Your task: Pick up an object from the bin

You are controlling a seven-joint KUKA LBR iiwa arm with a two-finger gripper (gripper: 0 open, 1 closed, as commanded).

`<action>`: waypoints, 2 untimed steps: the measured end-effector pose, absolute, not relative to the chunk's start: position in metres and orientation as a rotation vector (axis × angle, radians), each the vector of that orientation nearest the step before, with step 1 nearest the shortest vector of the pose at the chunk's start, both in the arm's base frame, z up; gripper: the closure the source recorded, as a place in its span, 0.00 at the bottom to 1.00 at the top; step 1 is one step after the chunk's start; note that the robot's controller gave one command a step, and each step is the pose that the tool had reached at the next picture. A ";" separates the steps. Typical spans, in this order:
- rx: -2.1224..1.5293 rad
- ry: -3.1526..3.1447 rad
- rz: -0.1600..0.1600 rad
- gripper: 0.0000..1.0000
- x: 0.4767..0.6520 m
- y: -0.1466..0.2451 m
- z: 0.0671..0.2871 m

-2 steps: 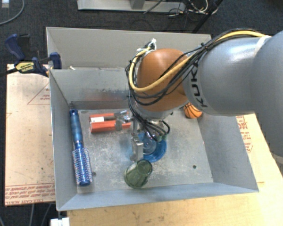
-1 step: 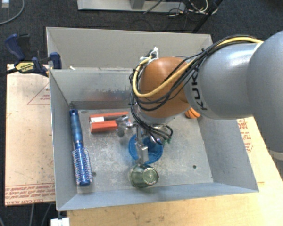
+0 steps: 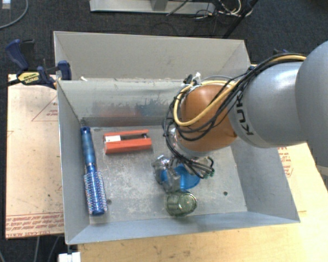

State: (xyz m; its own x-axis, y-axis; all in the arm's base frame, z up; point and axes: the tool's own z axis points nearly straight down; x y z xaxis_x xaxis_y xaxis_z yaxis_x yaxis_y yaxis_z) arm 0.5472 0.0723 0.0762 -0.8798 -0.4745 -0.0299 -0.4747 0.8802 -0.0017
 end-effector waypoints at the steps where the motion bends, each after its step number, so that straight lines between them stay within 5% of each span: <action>1: -0.763 3.018 0.009 1.00 0.547 0.073 0.076; 2: -0.774 3.017 0.011 1.00 0.546 0.071 0.078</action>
Offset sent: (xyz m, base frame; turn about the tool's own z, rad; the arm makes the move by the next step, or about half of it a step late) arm 0.0023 -0.0361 0.0559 -0.0585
